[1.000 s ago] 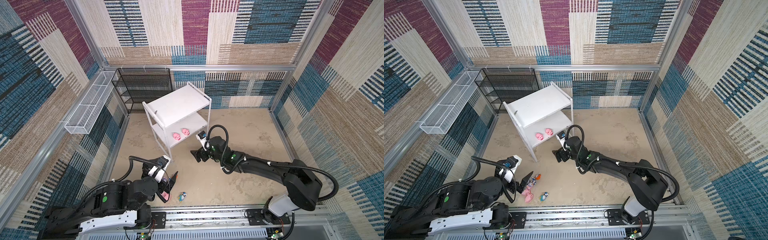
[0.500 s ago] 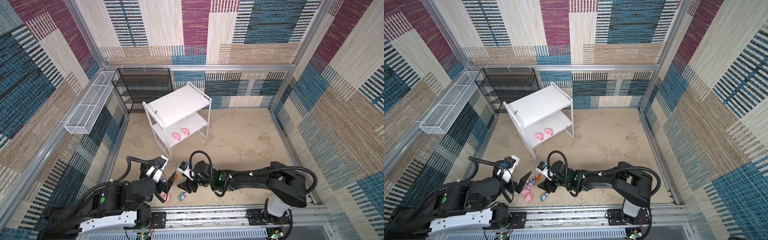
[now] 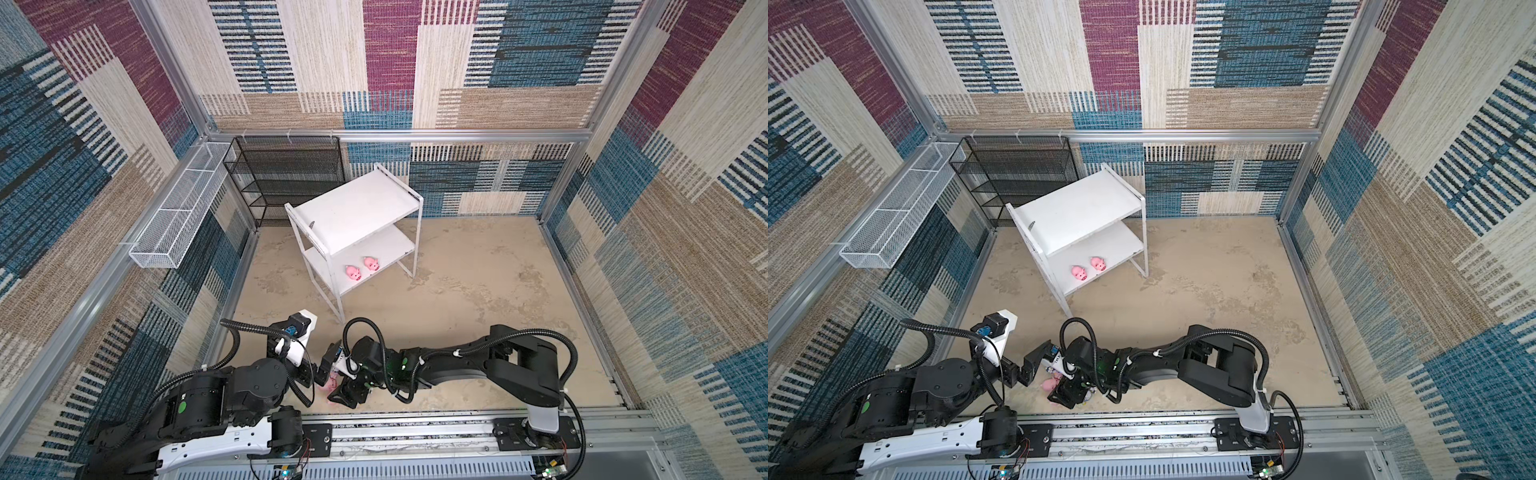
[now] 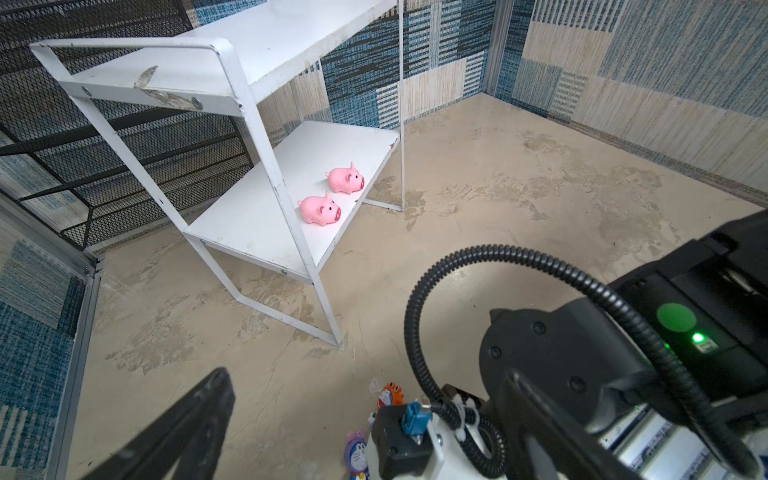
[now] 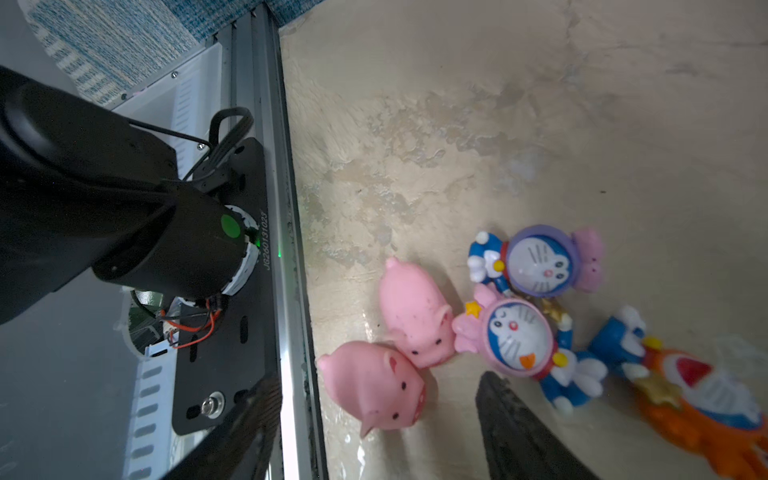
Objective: Place and organize the plastic toys onto the shelf
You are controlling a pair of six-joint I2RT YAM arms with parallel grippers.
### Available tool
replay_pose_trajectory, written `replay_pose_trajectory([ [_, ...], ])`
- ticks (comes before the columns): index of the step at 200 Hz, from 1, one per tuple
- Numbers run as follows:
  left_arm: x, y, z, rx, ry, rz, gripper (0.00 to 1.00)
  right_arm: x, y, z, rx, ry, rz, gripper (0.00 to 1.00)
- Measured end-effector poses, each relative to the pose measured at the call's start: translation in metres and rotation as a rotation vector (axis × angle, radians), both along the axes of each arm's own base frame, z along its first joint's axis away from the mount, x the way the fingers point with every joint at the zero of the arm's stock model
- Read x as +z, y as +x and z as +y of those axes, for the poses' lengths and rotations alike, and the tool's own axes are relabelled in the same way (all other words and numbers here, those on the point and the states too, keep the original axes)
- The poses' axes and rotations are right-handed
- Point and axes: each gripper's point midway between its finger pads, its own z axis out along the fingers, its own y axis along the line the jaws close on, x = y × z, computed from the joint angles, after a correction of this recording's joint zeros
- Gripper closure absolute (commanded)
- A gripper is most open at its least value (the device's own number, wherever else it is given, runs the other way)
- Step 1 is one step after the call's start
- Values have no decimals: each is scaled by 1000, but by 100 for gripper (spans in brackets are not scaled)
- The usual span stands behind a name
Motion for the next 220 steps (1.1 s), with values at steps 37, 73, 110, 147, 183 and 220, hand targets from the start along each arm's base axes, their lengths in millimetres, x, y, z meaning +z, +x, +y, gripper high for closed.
replay_pose_trajectory([
  [37, 1, 0, 1, 0, -6, -1, 1, -17, -4, -3, -49, -95, 13, 19],
  [73, 1, 0, 2, 0, -11, -2, 1, -27, -4, 5, -70, -148, -2, 20],
  [110, 2, -1, 3, 0, -17, -4, 1, -30, -2, 12, -94, -172, -37, 31],
  [147, 2, -1, 3, 0, -17, -4, 1, -32, 3, 6, -127, -194, -45, 38],
  [183, 0, -1, 2, 0, -15, -3, 1, -31, 5, -8, -162, -221, -52, 42],
  [220, -1, 0, 0, -1, -5, -1, 1, -18, 20, -31, -217, -227, -60, 46],
])
